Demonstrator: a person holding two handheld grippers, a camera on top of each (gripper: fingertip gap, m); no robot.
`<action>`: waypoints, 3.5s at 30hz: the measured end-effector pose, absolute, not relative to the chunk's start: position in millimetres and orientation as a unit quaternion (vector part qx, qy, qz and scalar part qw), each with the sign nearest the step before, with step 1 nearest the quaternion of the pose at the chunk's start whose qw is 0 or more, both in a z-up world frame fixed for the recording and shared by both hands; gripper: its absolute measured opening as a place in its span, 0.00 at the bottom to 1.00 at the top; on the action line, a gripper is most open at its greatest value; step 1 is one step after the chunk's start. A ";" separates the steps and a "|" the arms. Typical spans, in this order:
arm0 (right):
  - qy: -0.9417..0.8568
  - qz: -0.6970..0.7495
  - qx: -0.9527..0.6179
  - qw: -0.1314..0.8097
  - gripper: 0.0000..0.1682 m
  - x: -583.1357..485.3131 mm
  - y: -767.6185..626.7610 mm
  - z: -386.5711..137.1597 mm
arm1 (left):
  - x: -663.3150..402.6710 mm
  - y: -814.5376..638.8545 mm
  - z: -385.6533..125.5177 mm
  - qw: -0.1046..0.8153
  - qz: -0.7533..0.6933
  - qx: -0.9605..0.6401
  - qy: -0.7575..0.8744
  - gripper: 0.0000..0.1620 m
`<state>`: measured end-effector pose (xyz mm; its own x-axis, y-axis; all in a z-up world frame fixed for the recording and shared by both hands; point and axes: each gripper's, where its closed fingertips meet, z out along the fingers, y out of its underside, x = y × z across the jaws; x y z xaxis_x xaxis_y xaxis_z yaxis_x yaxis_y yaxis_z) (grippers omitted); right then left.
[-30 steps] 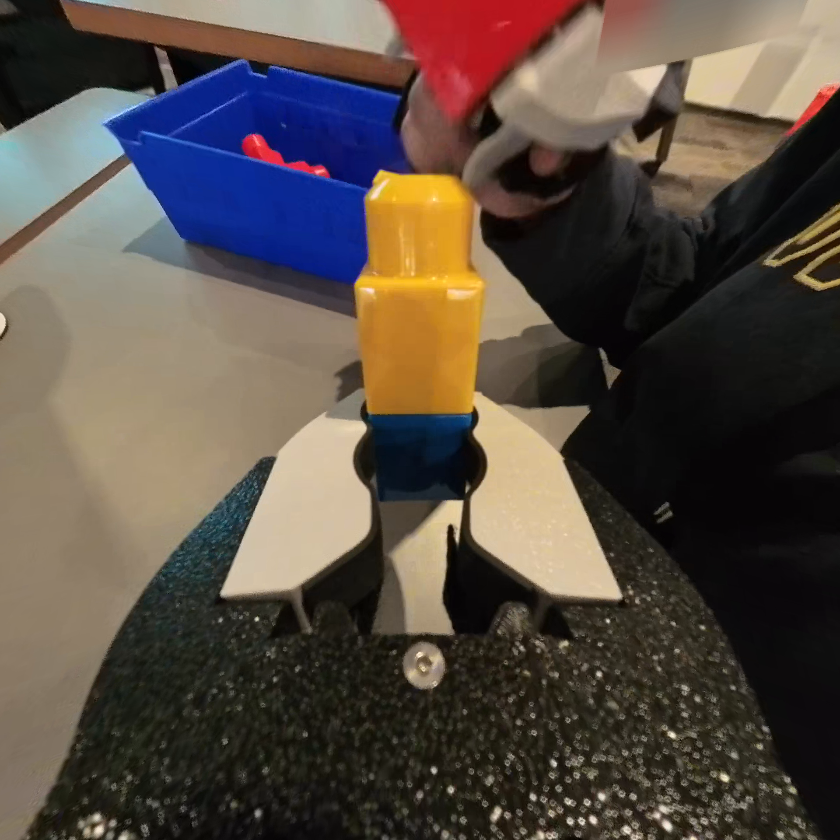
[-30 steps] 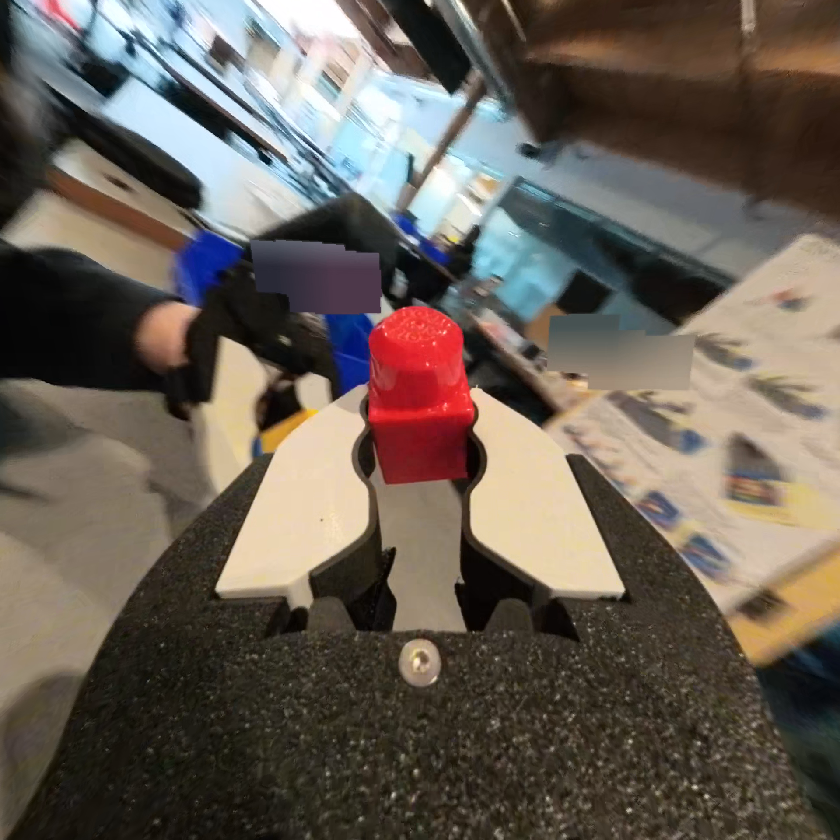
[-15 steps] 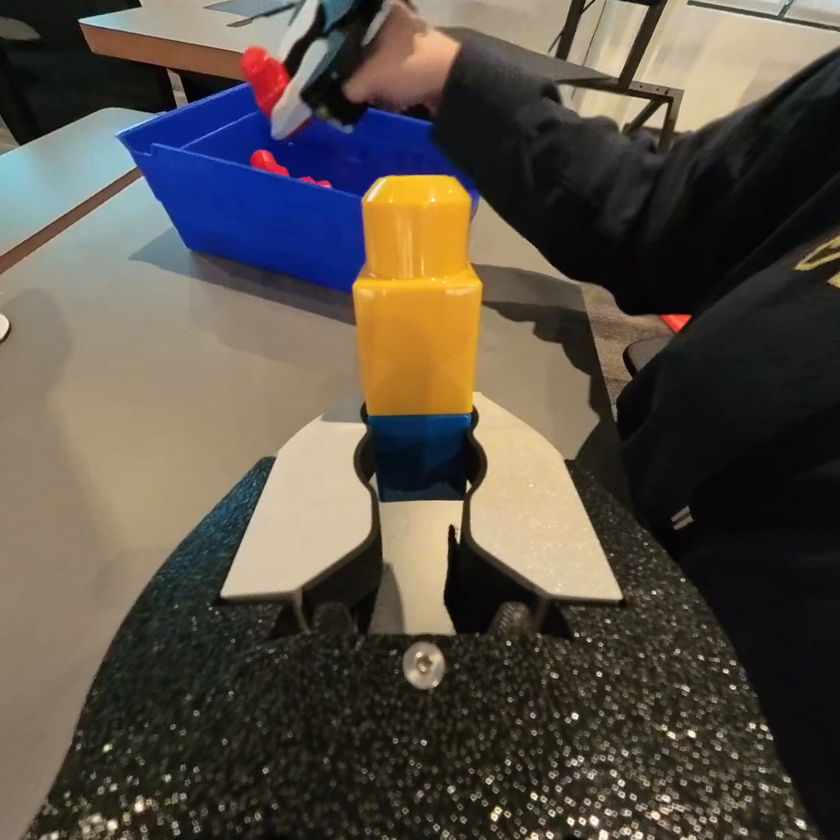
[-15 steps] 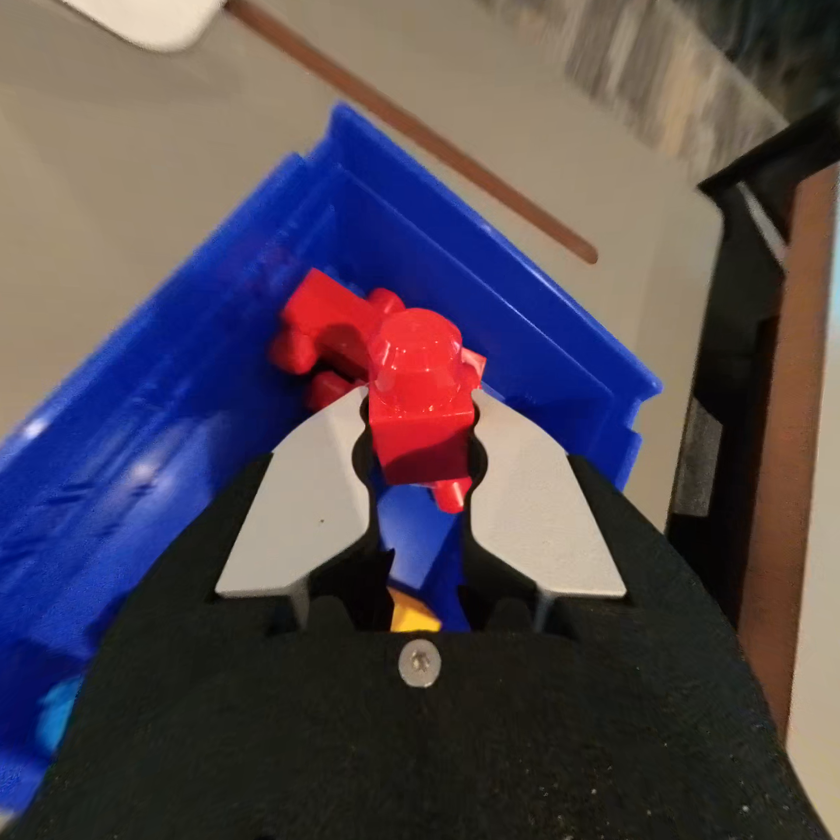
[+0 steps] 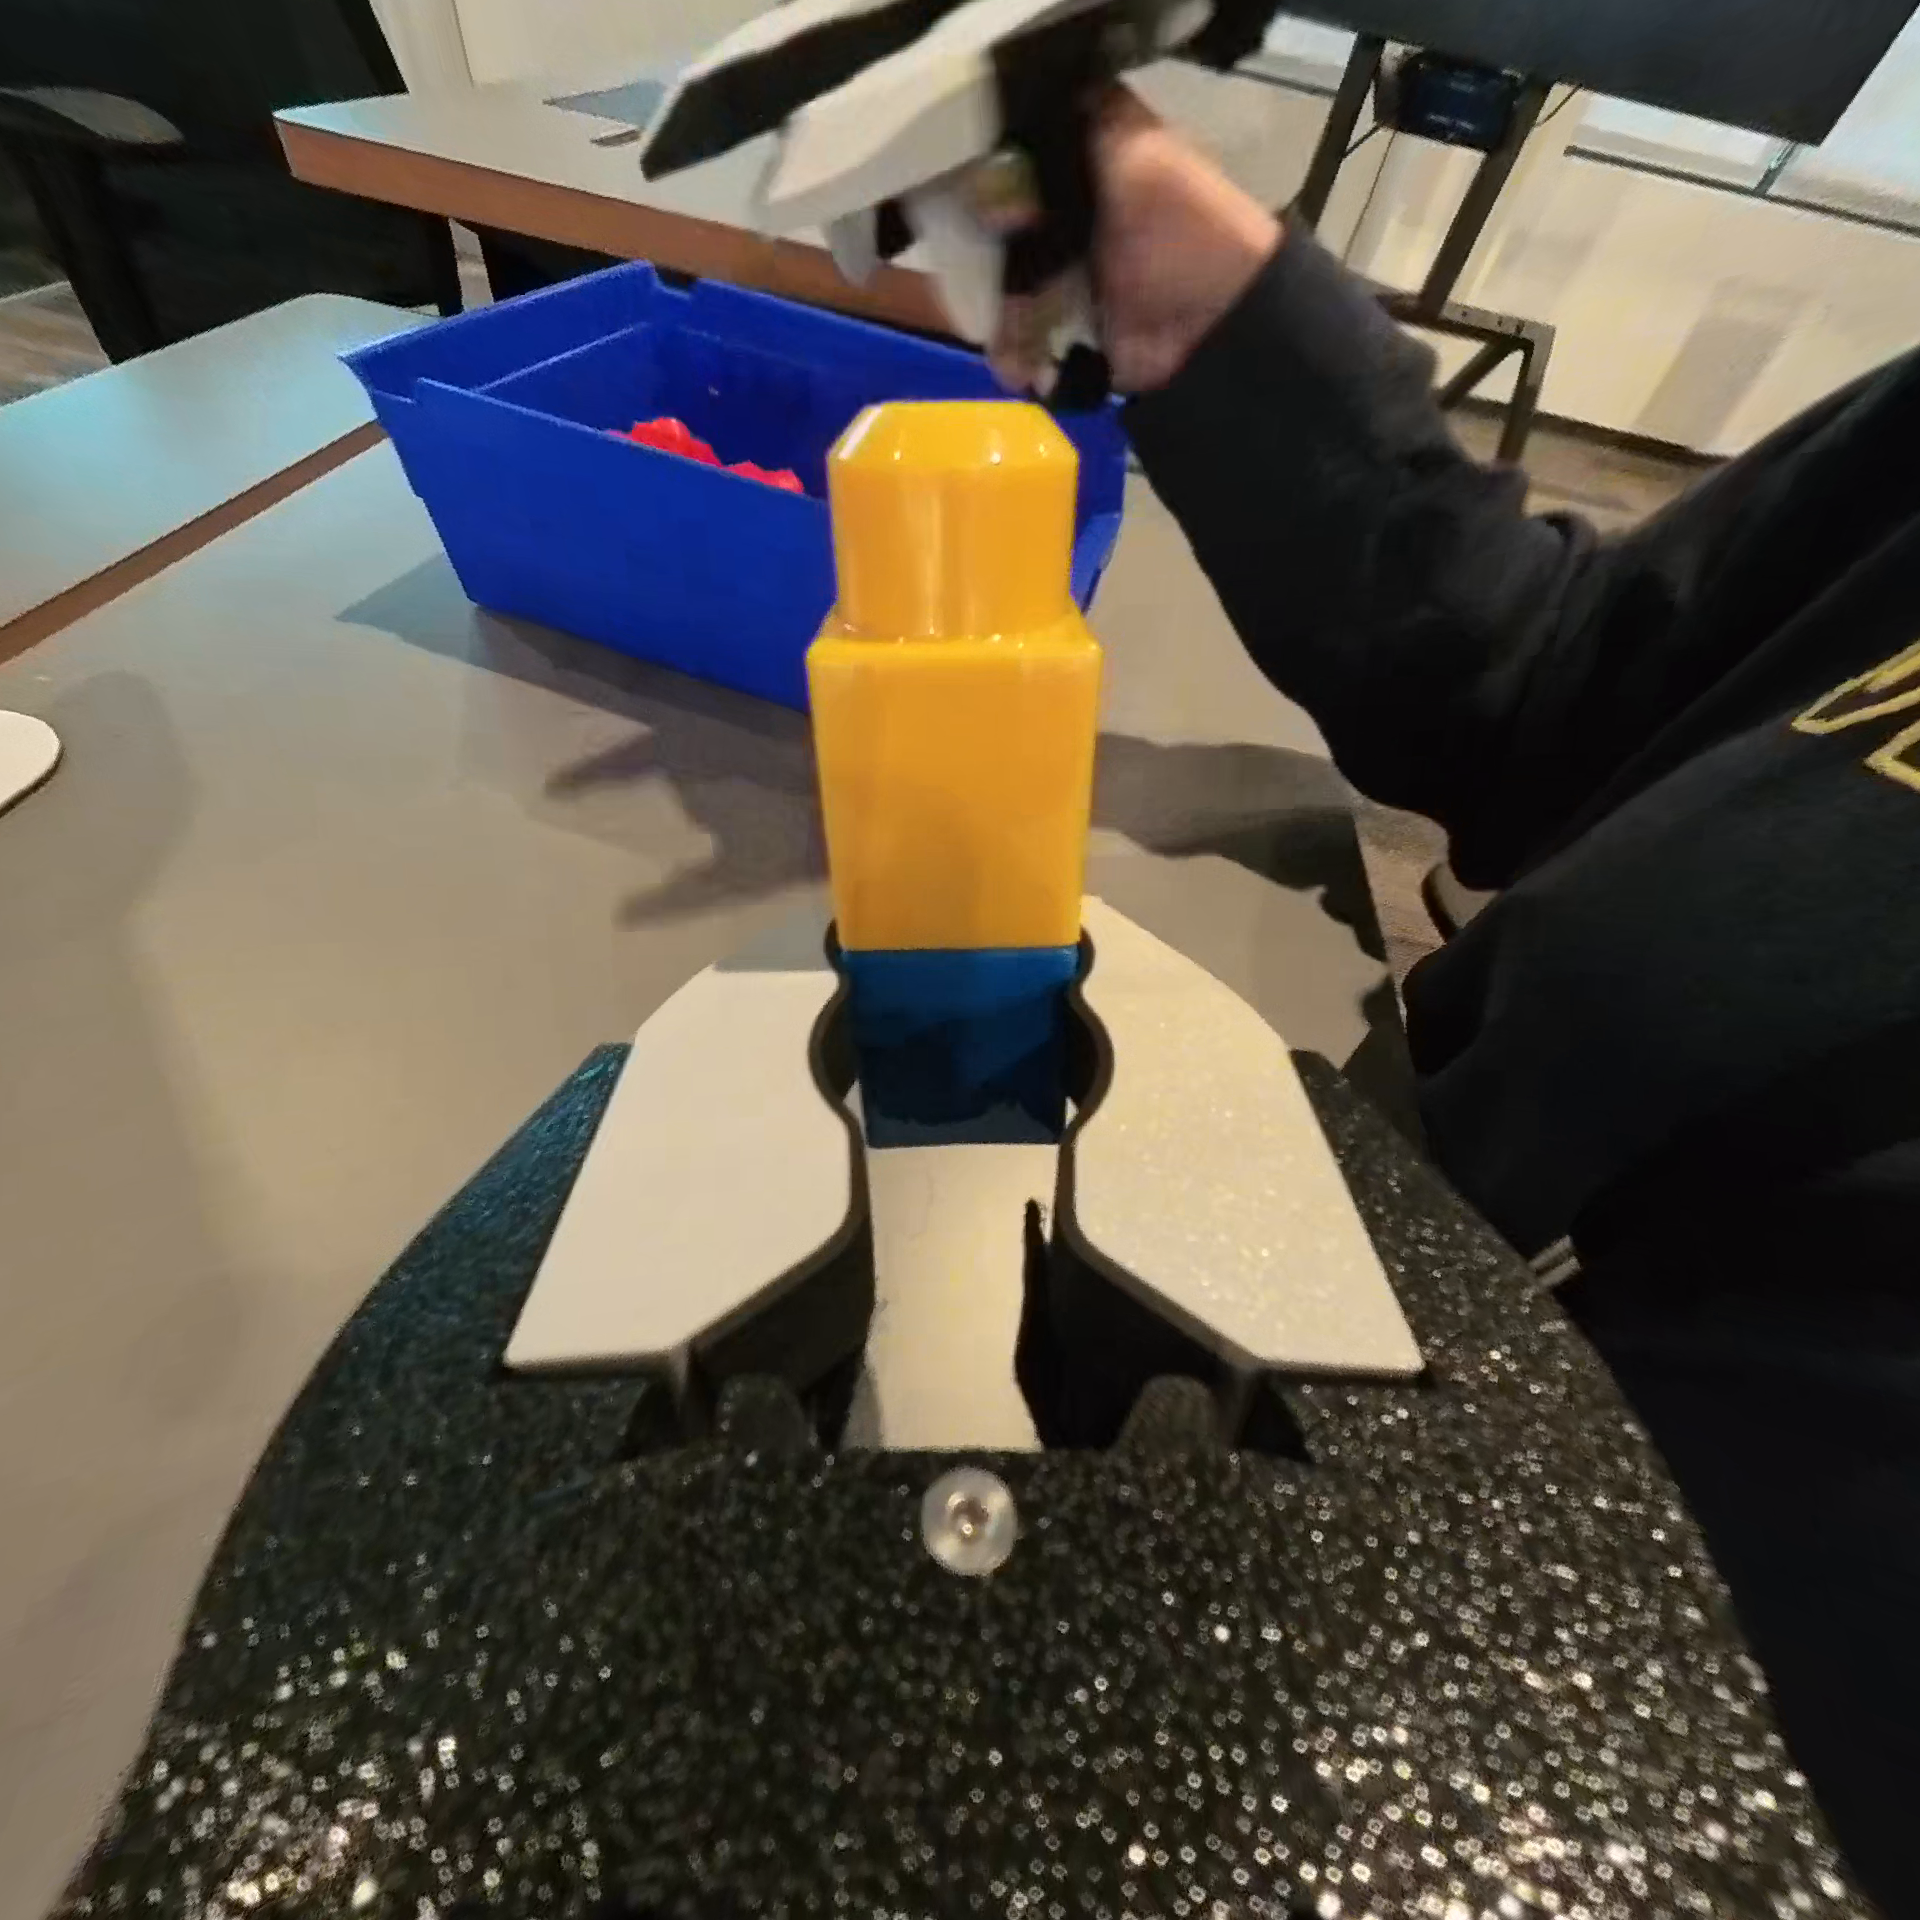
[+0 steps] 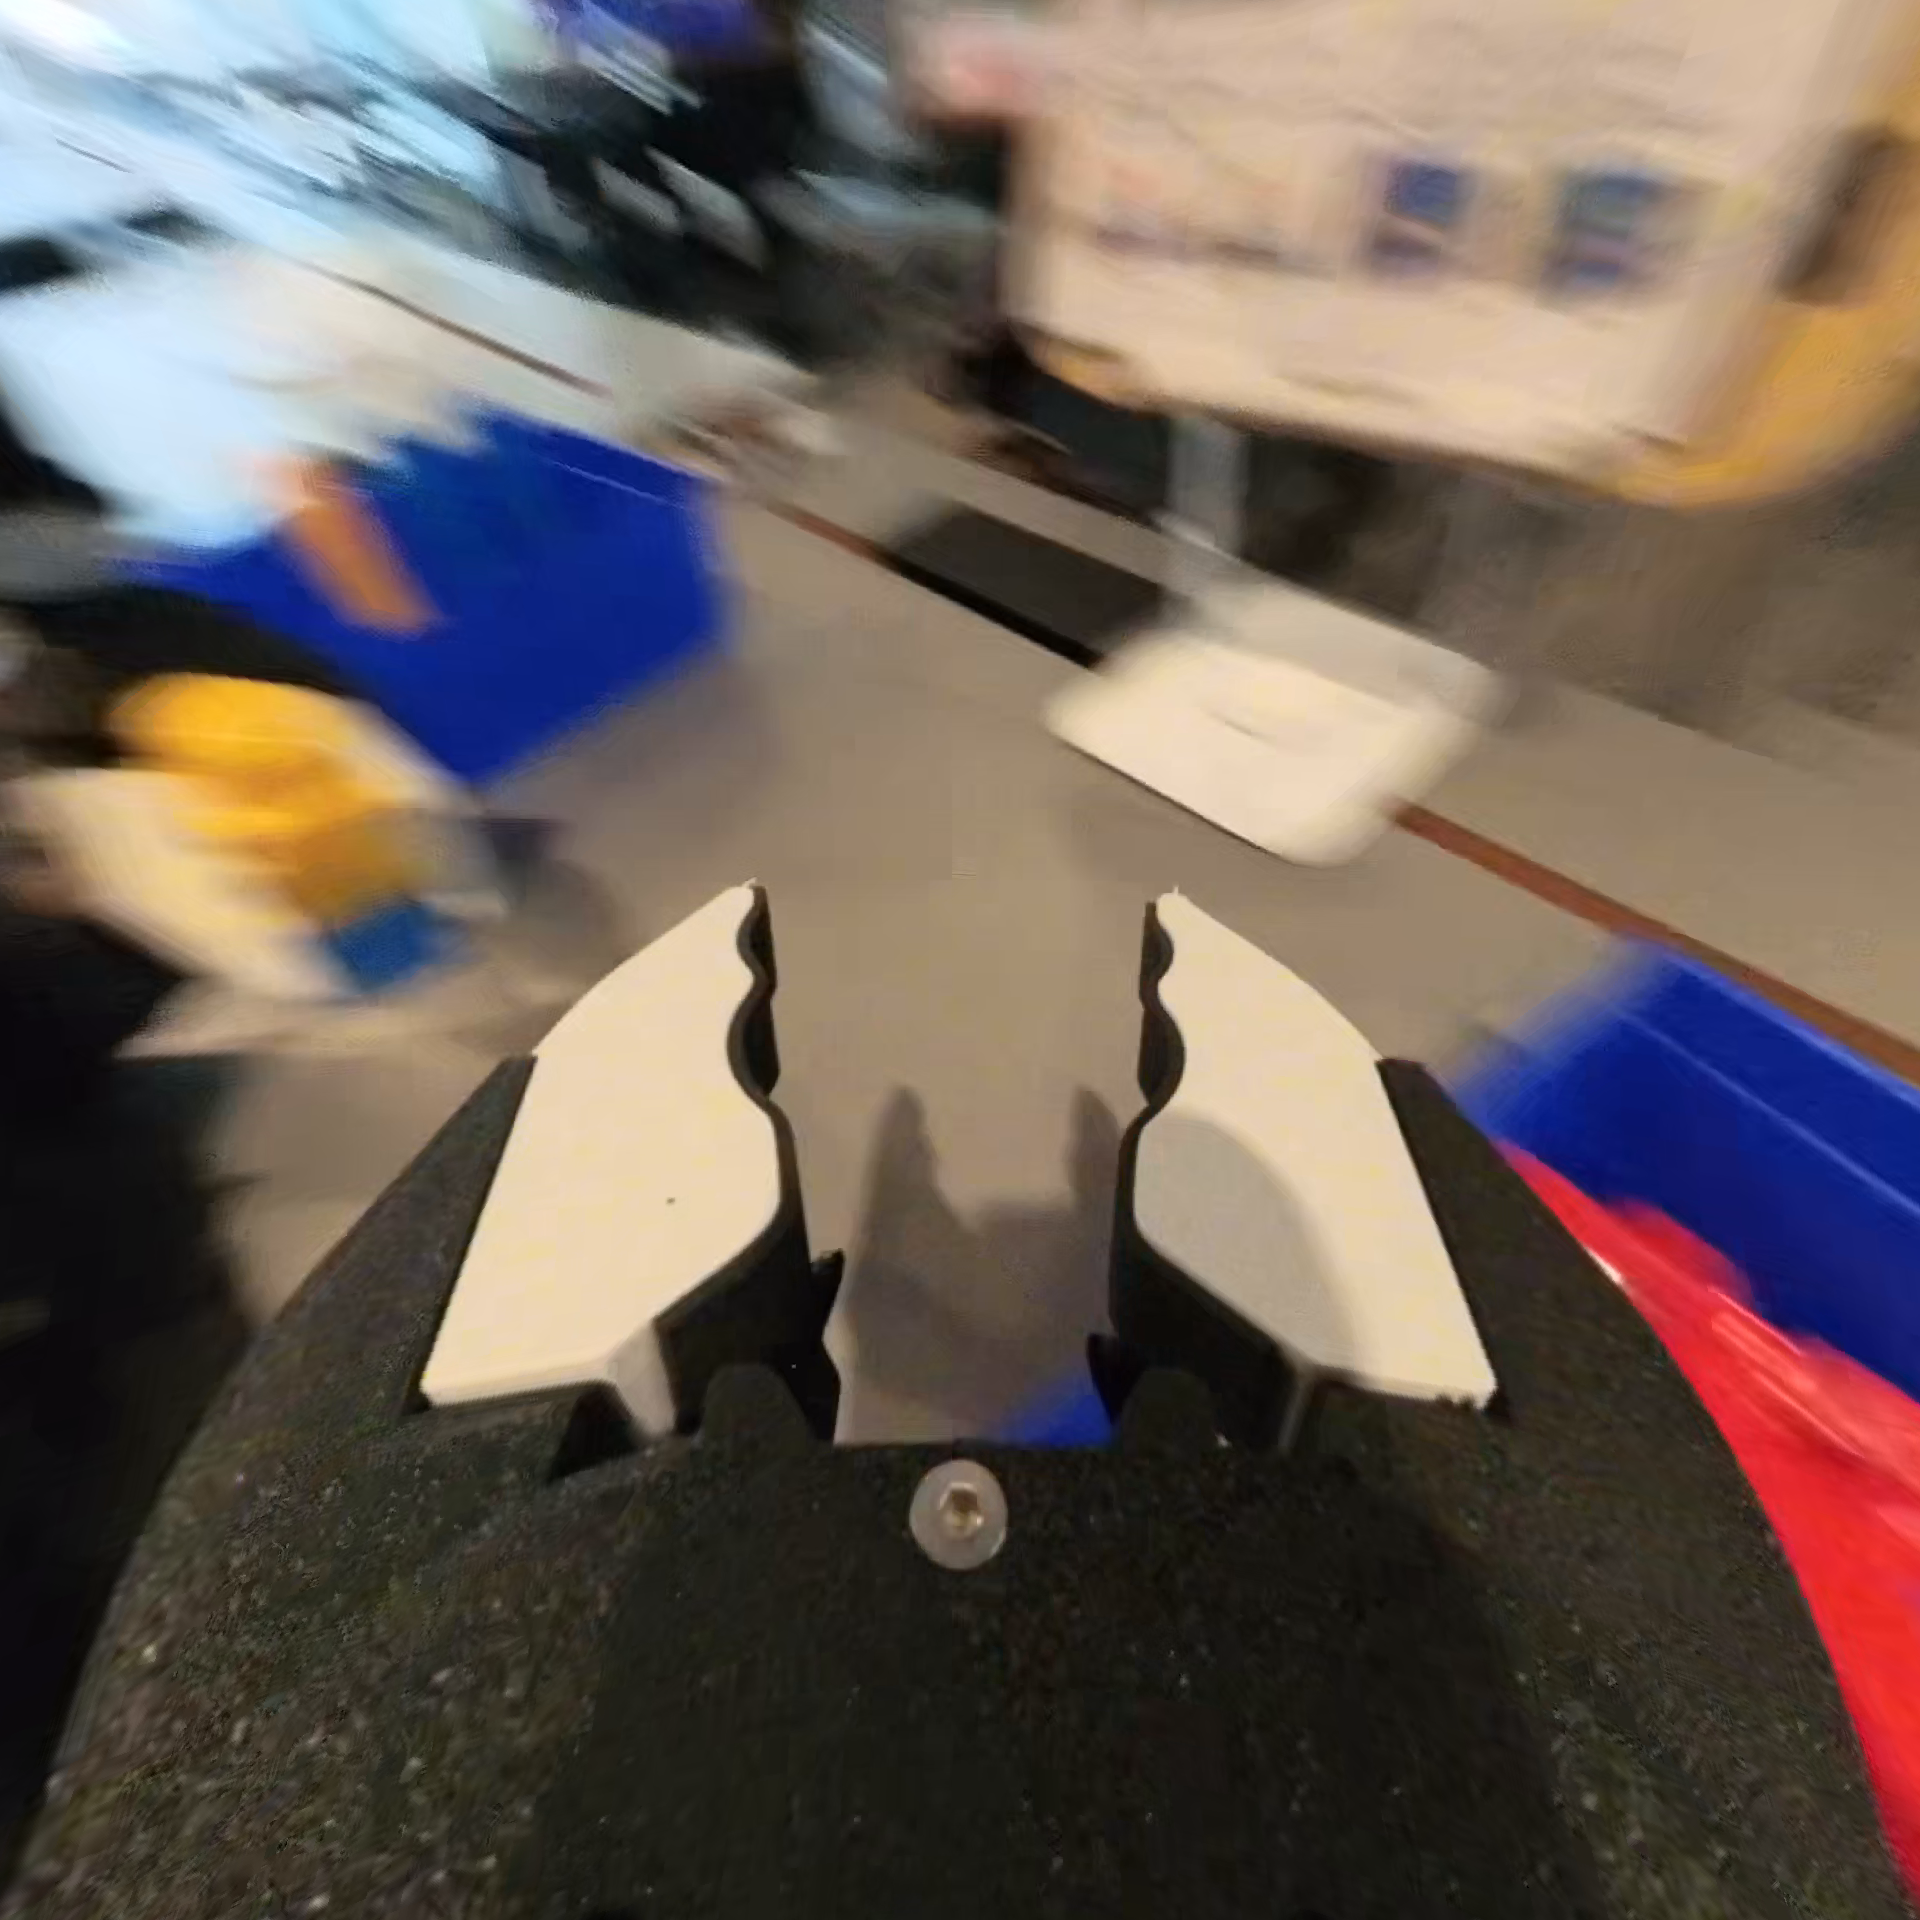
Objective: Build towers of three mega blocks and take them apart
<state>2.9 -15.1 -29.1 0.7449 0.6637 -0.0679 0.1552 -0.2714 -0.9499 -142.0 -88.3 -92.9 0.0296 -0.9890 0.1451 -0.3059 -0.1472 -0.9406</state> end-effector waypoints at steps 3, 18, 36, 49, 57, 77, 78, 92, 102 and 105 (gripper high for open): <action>-0.373 0.354 -0.674 0.531 0.41 -87.5 -70.8 -15.8 | -135.2 -92.3 -92.3 0.373 -0.457 -0.601 0.539 0.22; -0.508 0.283 -0.614 0.534 0.21 -145.0 -122.7 -41.7 | -111.7 -131.5 -95.7 0.334 -0.456 -0.550 0.615 0.22; -0.213 -0.173 -0.922 0.273 0.32 192.3 -95.1 -133.6 | -108.9 -130.0 -102.4 0.332 -0.477 -0.547 0.603 0.22; -0.452 0.289 -0.690 0.487 0.30 -76.7 -117.7 -51.4 | -102.6 -132.5 -88.8 0.359 -0.491 -0.529 0.592 0.22; -0.520 0.340 -0.658 0.425 0.18 -129.1 -131.9 -64.2 | -95.3 -142.5 -90.7 0.351 -0.485 -0.519 0.610 0.22; -0.289 0.072 -0.877 0.378 0.18 82.6 -71.1 -114.9 | -124.2 -104.8 -79.3 0.399 -0.501 -0.569 0.516 0.46; -0.289 0.082 -0.877 0.376 0.19 80.9 -69.3 -119.7 | -127.1 -103.0 -79.5 0.401 -0.499 -0.572 0.513 0.46; -0.316 0.125 -0.749 0.569 0.31 26.1 -71.2 -37.5 | -209.2 -72.8 -73.3 0.502 -0.358 -0.646 0.451 0.47; -0.422 0.202 -0.674 0.571 0.28 -73.9 -70.0 -38.8 | -414.8 -9.7 -67.7 0.593 -0.110 -0.780 0.168 0.38; -0.428 0.216 -0.676 0.559 0.28 -83.7 -68.0 -47.6 | -484.3 3.8 -80.7 0.577 -0.033 -0.812 0.077 0.40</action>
<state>-83.7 -68.0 -47.6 0.5400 0.8207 0.1868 0.3374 -0.0078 -0.9413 -484.3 3.8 -80.7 0.9860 -0.1633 -0.0348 -0.0865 -0.3214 -0.9430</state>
